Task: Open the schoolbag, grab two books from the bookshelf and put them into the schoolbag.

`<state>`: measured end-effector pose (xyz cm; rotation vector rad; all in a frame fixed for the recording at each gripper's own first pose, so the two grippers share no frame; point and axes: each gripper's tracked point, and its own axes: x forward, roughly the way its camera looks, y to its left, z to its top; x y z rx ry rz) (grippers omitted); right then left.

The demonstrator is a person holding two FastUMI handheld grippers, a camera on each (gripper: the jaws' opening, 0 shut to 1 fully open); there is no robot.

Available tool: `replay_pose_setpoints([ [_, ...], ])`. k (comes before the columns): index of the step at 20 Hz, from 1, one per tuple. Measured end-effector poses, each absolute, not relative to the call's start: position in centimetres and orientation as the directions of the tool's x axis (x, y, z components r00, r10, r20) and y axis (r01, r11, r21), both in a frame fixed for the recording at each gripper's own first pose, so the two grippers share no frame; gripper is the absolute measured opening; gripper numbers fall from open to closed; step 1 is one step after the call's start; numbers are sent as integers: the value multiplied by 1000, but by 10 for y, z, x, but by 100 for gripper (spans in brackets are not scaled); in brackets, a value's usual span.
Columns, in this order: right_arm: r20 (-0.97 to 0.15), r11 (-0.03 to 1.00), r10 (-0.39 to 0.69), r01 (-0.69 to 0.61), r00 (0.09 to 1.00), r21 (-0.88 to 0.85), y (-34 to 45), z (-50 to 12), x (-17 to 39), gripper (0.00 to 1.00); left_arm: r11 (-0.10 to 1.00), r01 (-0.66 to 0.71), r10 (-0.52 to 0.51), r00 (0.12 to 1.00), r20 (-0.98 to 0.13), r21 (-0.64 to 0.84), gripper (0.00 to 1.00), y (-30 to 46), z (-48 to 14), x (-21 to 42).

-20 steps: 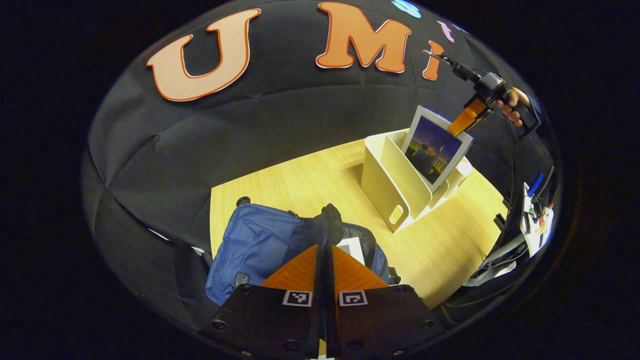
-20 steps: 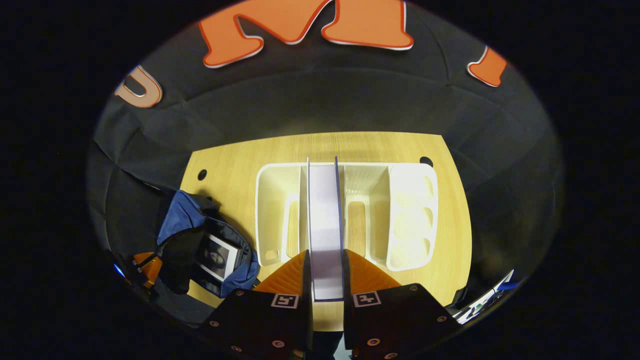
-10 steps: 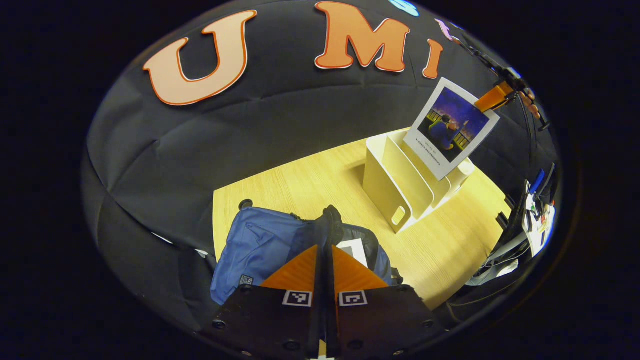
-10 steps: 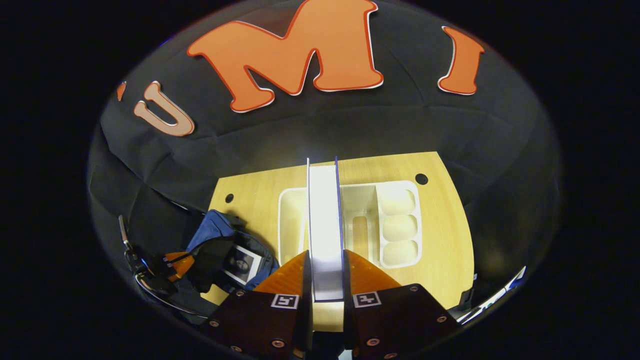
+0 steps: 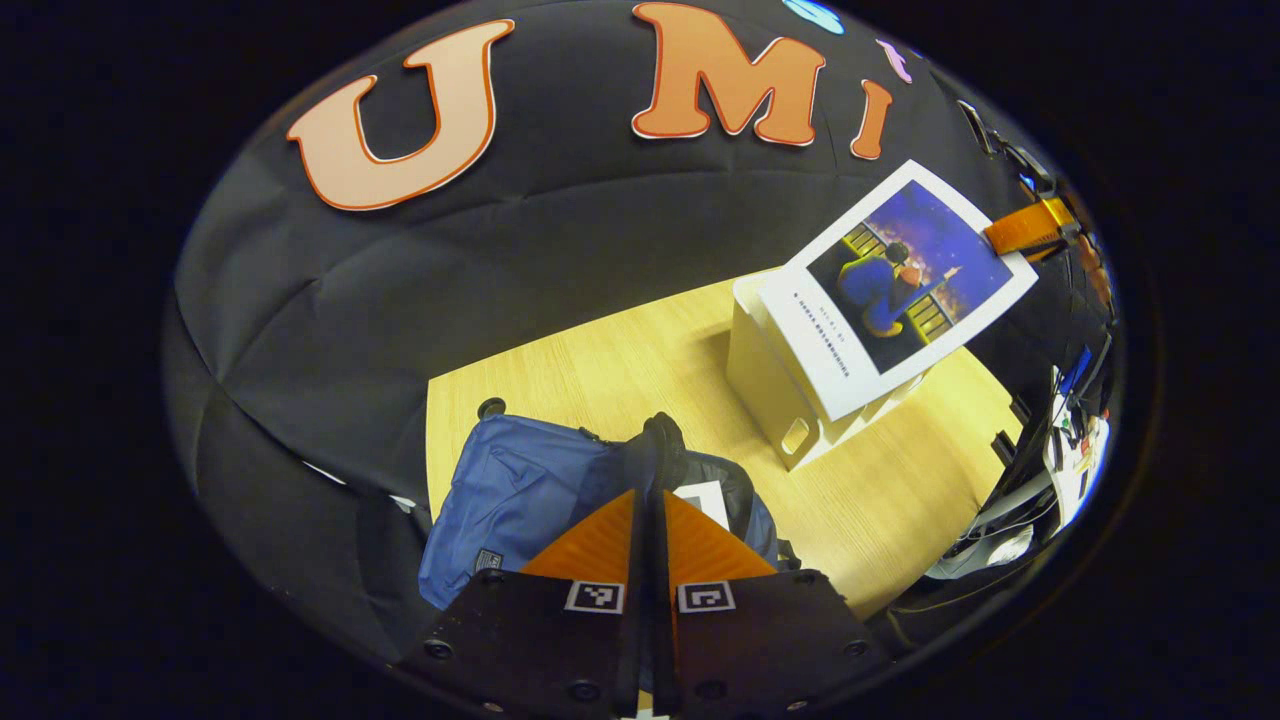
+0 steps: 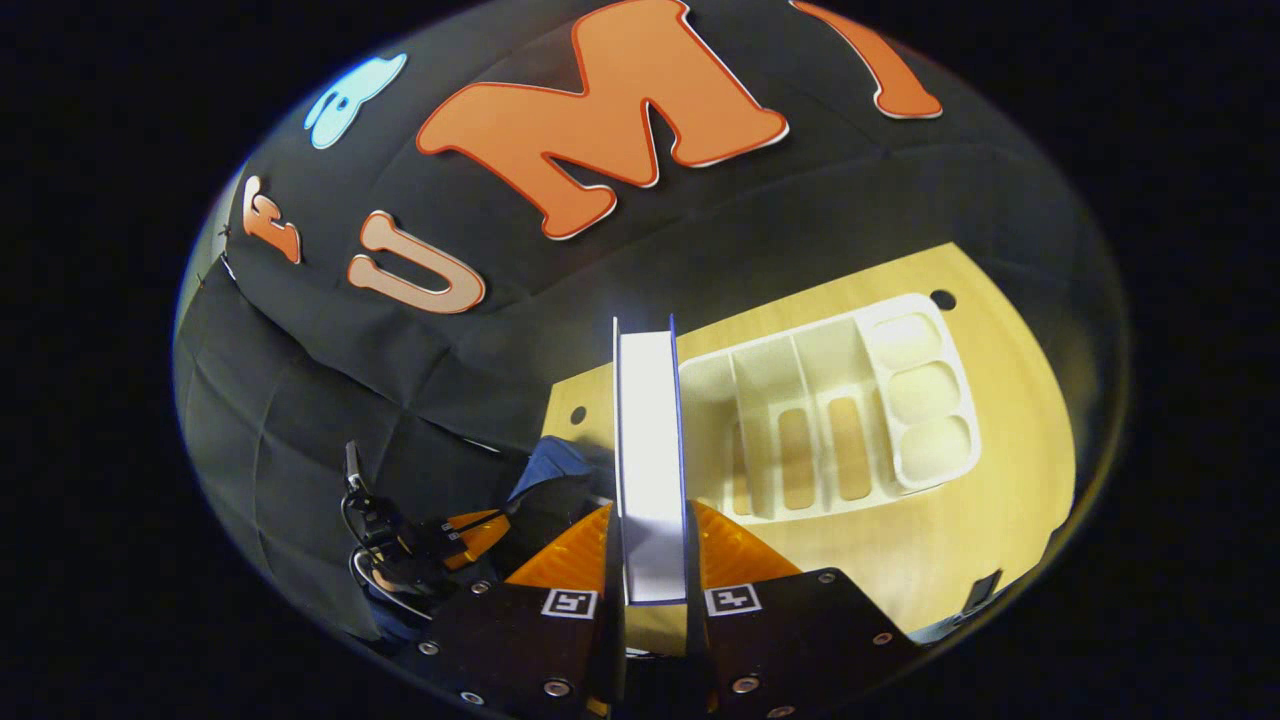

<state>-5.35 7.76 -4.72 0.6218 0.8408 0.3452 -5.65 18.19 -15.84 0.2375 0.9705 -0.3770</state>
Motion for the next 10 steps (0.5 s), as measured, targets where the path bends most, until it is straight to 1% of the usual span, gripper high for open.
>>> replay_pose_setpoints([
  [5, -560, 698, 609, -43, 562, 715, 137, -85, -69, 24, 911, 408, -180, 523, -833, 59, 5, 183, -152, -54],
  [10, -542, 635, 657, 4, 524, 772, 195, -119, -71, 23, 907, 414, -172, 529, -831, 76, 5, 182, -146, -53],
])
